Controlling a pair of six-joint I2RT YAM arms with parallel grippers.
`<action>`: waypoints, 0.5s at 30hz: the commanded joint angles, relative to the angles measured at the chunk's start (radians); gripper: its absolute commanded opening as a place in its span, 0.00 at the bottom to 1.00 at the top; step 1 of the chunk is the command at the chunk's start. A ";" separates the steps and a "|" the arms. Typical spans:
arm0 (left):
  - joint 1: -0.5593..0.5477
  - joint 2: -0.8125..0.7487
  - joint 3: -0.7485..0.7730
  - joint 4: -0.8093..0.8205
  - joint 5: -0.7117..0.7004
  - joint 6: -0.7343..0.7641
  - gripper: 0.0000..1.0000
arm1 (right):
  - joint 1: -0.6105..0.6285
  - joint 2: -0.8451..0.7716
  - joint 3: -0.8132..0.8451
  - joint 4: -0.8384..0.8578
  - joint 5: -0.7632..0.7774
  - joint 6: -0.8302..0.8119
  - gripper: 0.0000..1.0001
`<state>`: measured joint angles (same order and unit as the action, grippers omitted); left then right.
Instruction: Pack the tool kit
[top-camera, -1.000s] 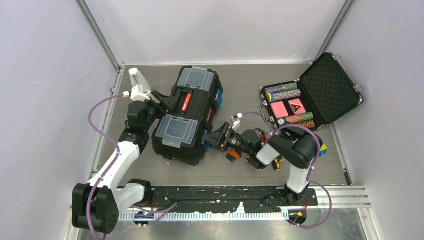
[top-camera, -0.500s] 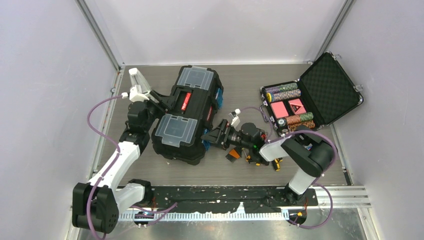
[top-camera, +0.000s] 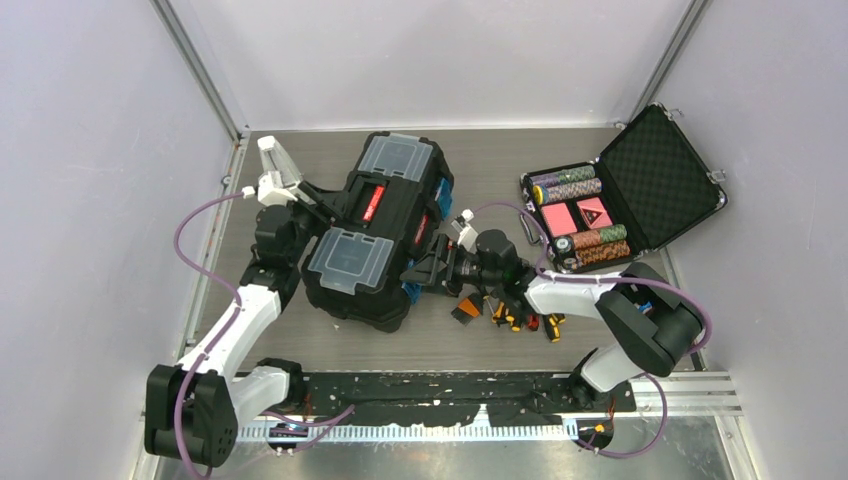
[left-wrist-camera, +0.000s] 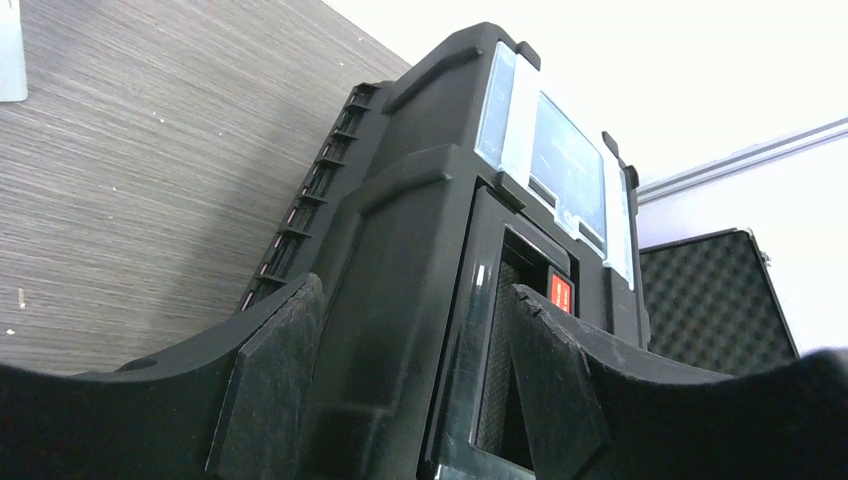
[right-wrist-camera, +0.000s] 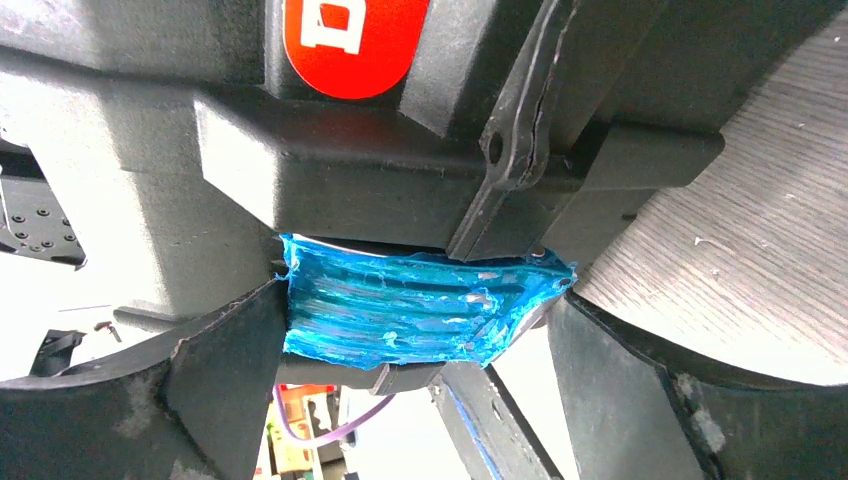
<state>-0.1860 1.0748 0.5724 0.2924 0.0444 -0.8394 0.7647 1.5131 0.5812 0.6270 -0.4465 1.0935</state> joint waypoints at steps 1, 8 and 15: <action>-0.093 0.042 -0.107 -0.343 0.243 -0.106 0.67 | 0.017 -0.054 0.188 0.176 0.140 -0.229 0.42; -0.058 0.074 -0.087 -0.429 0.203 -0.002 0.67 | -0.003 -0.060 0.150 0.146 0.153 -0.234 0.47; 0.056 0.102 -0.099 -0.459 0.268 0.072 0.71 | -0.013 -0.096 0.235 -0.027 0.176 -0.330 0.48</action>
<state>-0.1284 1.0912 0.5777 0.2470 0.1146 -0.8082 0.7506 1.4822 0.6456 0.4572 -0.4648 0.9962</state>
